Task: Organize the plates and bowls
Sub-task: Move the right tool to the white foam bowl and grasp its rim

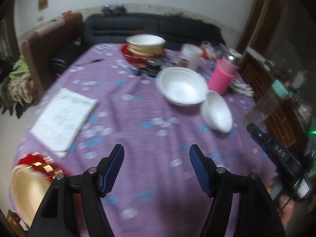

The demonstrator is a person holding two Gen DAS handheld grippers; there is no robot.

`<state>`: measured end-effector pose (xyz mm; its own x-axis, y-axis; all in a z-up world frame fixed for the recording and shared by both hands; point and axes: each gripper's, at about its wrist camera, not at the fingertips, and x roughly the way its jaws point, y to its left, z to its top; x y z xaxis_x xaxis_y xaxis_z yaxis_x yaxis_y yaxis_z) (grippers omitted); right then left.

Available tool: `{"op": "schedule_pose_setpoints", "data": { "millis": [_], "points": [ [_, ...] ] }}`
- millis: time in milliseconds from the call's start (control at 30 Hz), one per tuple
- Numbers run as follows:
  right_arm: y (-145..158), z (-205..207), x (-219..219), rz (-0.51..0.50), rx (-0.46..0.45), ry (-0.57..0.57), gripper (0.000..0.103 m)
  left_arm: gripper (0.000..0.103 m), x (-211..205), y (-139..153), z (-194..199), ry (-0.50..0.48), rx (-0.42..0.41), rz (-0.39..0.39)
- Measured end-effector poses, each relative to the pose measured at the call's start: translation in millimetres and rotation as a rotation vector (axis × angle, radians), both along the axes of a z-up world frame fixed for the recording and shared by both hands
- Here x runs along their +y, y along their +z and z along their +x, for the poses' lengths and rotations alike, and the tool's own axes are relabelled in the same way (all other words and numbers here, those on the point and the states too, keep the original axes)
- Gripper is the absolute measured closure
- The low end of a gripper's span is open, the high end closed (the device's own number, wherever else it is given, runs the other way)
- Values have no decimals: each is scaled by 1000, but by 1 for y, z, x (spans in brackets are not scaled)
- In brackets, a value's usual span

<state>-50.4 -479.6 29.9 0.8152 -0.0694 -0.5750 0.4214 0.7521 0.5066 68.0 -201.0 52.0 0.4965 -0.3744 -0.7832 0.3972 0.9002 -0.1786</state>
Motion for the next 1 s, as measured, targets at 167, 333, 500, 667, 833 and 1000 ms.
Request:
{"op": "schedule_pose_setpoints", "data": {
  "millis": [167,333,500,667,833,1000],
  "points": [
    [-27,16,-59,199,68,-22,69,34,-69,-21,35,-23,69,69],
    [-65,35,-87,457,95,-51,69,34,-100,-38,65,11,126,105],
    [-73,49,-96,471,118,-76,69,34,-117,-43,79,21,146,107],
    [-82,49,-105,487,108,-96,69,34,-130,-54,89,25,180,116],
    [-97,58,-107,521,120,-53,69,34,-143,-63,98,33,205,117],
    [-103,63,-107,526,113,-64,69,34,-155,-70,101,28,207,122]
  ]
}}
